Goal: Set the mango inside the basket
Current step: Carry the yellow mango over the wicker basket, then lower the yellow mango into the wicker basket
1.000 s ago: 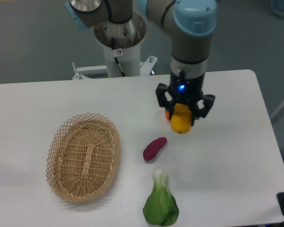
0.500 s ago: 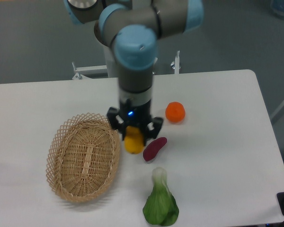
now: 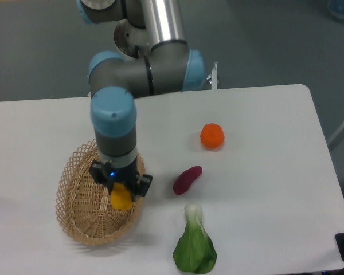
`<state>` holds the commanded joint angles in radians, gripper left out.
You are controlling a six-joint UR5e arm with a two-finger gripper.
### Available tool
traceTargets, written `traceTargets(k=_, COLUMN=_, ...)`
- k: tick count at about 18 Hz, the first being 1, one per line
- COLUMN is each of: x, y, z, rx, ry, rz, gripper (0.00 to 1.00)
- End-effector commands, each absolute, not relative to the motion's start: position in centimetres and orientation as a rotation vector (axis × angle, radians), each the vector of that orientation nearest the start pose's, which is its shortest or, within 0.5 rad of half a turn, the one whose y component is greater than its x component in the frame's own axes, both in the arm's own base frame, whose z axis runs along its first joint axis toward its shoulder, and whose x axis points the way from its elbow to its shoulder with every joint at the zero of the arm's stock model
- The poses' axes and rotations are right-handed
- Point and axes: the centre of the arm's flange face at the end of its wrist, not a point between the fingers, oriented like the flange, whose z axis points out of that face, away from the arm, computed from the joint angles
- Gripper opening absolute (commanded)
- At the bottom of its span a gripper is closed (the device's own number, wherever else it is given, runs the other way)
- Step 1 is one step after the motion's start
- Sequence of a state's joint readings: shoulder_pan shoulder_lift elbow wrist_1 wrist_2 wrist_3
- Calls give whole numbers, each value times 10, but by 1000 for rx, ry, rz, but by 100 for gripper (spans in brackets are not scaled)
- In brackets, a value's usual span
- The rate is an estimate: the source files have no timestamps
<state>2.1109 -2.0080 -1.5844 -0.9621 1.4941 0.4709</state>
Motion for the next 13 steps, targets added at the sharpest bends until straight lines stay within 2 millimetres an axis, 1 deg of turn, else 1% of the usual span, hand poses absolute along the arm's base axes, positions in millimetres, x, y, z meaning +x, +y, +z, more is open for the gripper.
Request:
traceTargets(k=3, x=-201, y=623, z=277, rx=-2964, ry=-75, rz=14, gripper=49)
traceTargets(k=4, x=-193, y=624, z=274, rx=-2968, ry=-57, rz=9, gripper=49)
traceTargets(k=6, x=-185, y=627, z=260, rx=-2991, ry=-43, rz=-8, gripper=50)
traceTargets(k=8, x=-178, y=630, z=252, rx=-3006, ry=-20, rz=-1, gripper=53)
traceTargets(k=9, x=-174, y=631, z=249, rx=-3015, ry=-12, rz=5, gripper=53)
traceTargets(k=10, x=-175, y=632, z=245, rx=-3021, ry=-12, rz=6, gripper=53)
traceTargets(k=11, x=-174, y=632, z=237, rx=-3035, ry=-8, rz=7, gripper=53)
traceTargets(k=13, x=-164, y=635, z=234, rx=-3051, ry=22, rz=38, gripper=53)
